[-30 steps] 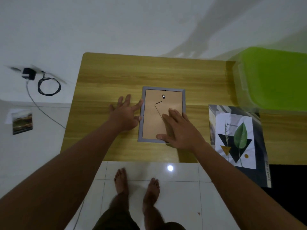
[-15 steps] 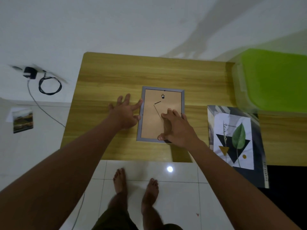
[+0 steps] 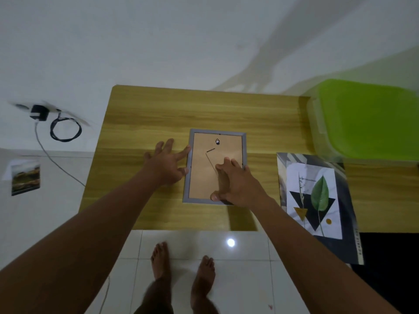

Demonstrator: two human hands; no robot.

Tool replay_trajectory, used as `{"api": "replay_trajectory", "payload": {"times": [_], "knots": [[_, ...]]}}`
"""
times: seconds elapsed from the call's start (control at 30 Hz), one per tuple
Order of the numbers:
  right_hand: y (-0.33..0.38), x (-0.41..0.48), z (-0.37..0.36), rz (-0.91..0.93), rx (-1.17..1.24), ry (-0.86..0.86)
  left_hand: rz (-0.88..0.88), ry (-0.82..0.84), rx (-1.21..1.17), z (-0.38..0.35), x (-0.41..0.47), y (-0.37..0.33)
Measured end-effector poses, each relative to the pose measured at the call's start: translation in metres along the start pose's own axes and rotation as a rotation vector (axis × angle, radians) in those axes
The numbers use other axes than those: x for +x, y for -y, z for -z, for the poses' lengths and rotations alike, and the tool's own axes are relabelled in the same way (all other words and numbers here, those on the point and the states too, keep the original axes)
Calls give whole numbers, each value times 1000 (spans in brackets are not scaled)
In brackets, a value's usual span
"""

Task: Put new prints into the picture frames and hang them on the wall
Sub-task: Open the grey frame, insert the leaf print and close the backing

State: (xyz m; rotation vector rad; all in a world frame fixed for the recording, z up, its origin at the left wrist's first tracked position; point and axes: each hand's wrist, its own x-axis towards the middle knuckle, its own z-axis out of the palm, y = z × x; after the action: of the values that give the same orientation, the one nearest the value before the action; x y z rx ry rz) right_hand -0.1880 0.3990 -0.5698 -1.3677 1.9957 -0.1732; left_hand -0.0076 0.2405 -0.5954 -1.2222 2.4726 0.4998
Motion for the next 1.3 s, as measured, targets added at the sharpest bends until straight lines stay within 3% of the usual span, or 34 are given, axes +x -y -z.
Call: {"api": "replay_trajectory", "payload": {"times": [0.1,0.2,0.37,0.63,1.0,1.23,1.3], "knots": [[10,4,4,45,-194,-161,-32,-25,43,6,5,5],[25,22,-2,-60,-160,-288,-56,11,54,9,11,10],[40,57,-26,-229,-80,-268,-75,76,84,5,22,15],[43,63,-33,-253,-160,-289,-65,92,49,4,22,15],[37,65,-31,-221,-209,-253,-60,97,20,4,20,14],[18,67,-2,-81,-224,-335,-58,85,24,0,21,14],[11,75,11,-42,-223,-259,-61,86,17,1,21,14]]}}
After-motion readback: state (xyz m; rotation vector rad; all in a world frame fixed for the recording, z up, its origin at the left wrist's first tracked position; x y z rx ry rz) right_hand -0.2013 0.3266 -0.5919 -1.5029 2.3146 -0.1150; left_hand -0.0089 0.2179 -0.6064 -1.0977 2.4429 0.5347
